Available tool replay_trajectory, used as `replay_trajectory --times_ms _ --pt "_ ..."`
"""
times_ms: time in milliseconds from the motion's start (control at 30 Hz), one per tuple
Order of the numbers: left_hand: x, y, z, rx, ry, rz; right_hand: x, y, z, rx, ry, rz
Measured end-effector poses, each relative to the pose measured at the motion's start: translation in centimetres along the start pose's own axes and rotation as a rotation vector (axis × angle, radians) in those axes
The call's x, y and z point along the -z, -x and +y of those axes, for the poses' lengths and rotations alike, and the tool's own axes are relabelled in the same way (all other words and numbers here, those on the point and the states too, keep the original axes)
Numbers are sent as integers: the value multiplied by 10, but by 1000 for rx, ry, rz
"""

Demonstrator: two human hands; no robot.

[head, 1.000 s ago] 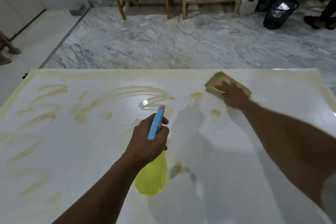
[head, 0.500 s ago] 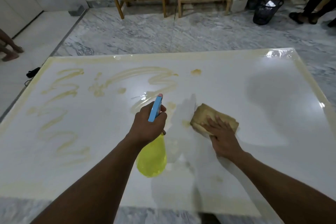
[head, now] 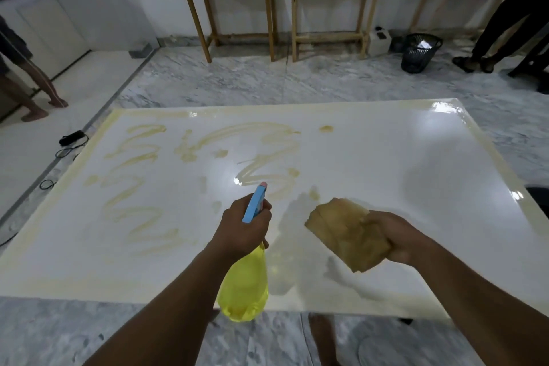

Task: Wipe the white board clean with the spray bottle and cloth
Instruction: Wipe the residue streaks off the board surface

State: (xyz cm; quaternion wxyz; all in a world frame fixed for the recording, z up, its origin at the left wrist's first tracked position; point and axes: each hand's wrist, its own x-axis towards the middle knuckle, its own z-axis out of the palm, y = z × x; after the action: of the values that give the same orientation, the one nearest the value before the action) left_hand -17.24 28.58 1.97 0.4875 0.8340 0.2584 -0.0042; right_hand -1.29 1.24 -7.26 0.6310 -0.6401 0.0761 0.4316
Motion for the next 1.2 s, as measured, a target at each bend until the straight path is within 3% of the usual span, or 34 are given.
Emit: replay_trajectory --times_ms 67,133,233,367,467,600,700,933,1200 --pt "4 -24 7 -8 -5 1 8 -22 -26 -43 -68 -129" --pt "6 -56 16 -10 5 5 19 -60 -61 7 11 -154" --pt "6 -109 30 -11 22 1 34 -135 -139 224 333 -12" --pt "2 -179 43 6 18 -5 40 -245 -242 451 1050 317" --pt "-4 -215 39 21 14 14 40 -313 -269 479 1202 357" --pt "-13 -233 22 46 16 7 29 -374 -211 413 1344 241" --pt "-12 -228 11 81 10 -6 12 -363 -156 550 1252 332" --pt "6 -175 -3 101 -12 12 -25 -251 -47 681 1233 227" --pt "41 -47 -33 21 7 0 -98 -87 118 695 1195 178"
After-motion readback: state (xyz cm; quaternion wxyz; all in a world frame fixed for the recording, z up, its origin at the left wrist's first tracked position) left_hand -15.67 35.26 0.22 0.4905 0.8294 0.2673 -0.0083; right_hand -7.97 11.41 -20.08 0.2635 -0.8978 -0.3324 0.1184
